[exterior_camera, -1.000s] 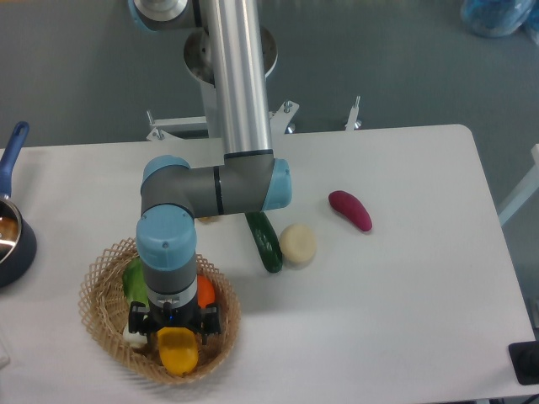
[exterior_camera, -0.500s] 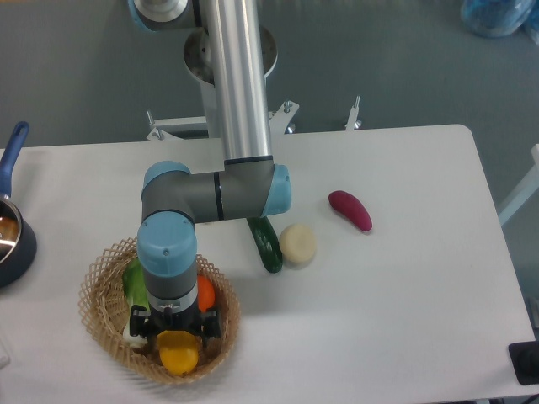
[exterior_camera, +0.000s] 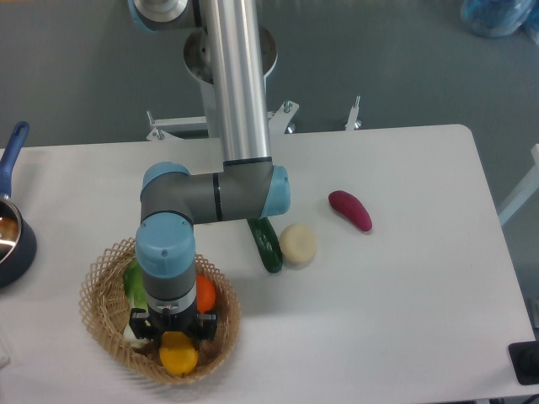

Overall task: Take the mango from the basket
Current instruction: 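Close the gripper on the yellow mango inside the basket, then lift the held mango up and out of the basket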

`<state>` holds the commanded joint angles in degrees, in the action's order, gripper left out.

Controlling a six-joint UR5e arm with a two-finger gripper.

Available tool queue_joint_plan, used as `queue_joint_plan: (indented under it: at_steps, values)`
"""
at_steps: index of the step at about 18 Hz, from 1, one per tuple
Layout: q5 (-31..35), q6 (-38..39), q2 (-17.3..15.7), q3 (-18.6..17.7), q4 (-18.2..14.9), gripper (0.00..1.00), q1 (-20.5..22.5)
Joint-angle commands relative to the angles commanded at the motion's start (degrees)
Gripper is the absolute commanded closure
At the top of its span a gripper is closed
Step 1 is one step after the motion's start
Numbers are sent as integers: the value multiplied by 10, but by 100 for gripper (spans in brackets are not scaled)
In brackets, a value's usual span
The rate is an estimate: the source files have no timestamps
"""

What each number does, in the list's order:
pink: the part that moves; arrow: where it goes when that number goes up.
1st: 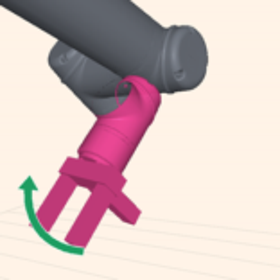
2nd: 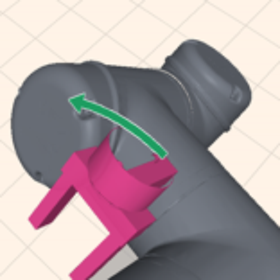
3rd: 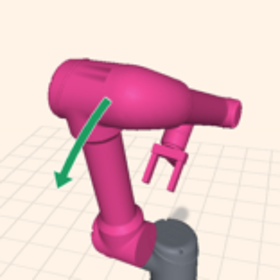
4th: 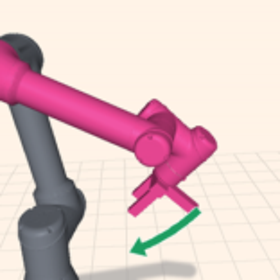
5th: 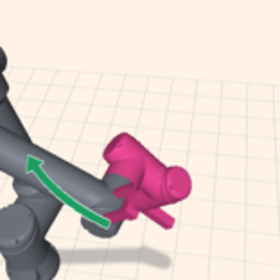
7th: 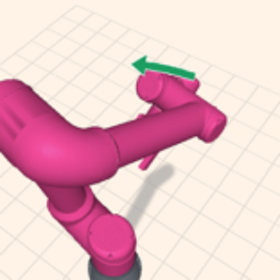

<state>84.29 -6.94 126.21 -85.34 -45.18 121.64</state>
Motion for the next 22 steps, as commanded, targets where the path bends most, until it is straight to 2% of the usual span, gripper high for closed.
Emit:
queue_joint_plan:
  at_steps: [5, 7, 11, 13, 16, 18, 22]
  values:
    - [-3, -4, -24, 11, -2, 56, 0]
    - [0, -17, -43, 9, -4, 56, 1]
    - [18, -126, -94, 17, -1, 56, 6]
    - [27, -198, -106, 30, -1, 56, 28]
    - [25, -283, -131, 31, -1, 56, 64]
    - [18, -319, -148, 33, -1, 56, 91]
    - [-13, -336, -148, 47, -2, 56, 114]
